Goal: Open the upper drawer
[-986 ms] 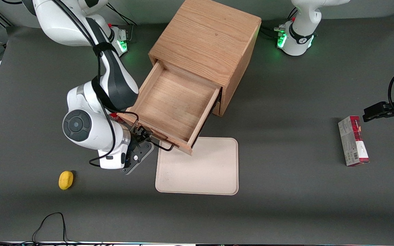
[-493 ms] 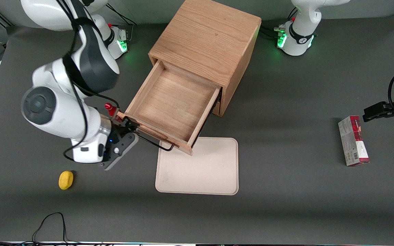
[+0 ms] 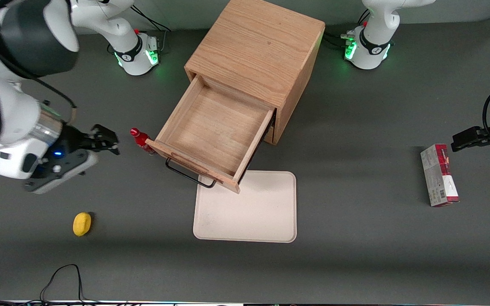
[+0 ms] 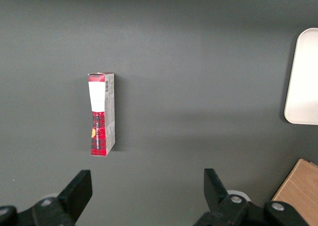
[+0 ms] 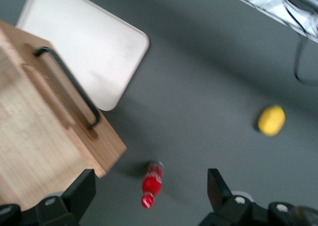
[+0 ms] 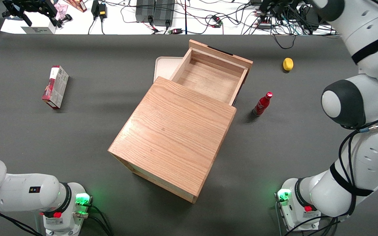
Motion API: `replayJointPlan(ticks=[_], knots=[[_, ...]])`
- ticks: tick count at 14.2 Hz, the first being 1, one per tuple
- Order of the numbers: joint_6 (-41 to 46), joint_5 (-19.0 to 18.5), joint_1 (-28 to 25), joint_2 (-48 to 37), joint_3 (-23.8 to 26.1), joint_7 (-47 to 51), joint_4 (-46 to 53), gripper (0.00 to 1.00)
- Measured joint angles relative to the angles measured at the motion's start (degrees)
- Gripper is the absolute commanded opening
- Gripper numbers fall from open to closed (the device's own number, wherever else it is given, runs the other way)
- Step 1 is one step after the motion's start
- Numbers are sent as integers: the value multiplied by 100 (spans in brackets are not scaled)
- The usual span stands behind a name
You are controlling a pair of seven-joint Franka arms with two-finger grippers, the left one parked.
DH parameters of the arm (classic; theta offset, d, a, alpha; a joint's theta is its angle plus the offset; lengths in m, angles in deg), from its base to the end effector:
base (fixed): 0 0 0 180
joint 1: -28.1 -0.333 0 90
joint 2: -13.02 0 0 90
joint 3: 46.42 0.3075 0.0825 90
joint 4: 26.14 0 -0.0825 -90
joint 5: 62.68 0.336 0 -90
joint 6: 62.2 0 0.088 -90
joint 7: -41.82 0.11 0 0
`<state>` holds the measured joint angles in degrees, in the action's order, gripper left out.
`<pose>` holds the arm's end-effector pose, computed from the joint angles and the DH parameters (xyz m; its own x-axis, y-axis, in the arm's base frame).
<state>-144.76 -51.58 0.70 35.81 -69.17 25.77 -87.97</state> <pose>0.5878 0.1285 0.5977 0.9159 0.4014 0.0028 0.4011 -0.9150 -0.0428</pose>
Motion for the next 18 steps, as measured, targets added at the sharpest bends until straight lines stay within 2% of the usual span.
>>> replayJointPlan(ticks=[4, 6, 7, 8, 10, 12, 14, 18], knots=[[147, -1, 25, -142, -615, 251, -225, 100], [113, -6, 153, -278, -652, 588, -416, 100], [14, -26, 418, -403, -448, 716, -586, 100], [-158, -131, 850, -581, -40, 763, -832, 100], [-568, -560, 1754, -1009, 911, 778, -1437, 100], [-753, -789, 2244, -1394, 1504, 816, -1917, 100], [-817, -849, 2366, -1650, 1658, 864, -2231, 100], [-951, -907, 2451, -1757, 1655, 868, -2535, 100]])
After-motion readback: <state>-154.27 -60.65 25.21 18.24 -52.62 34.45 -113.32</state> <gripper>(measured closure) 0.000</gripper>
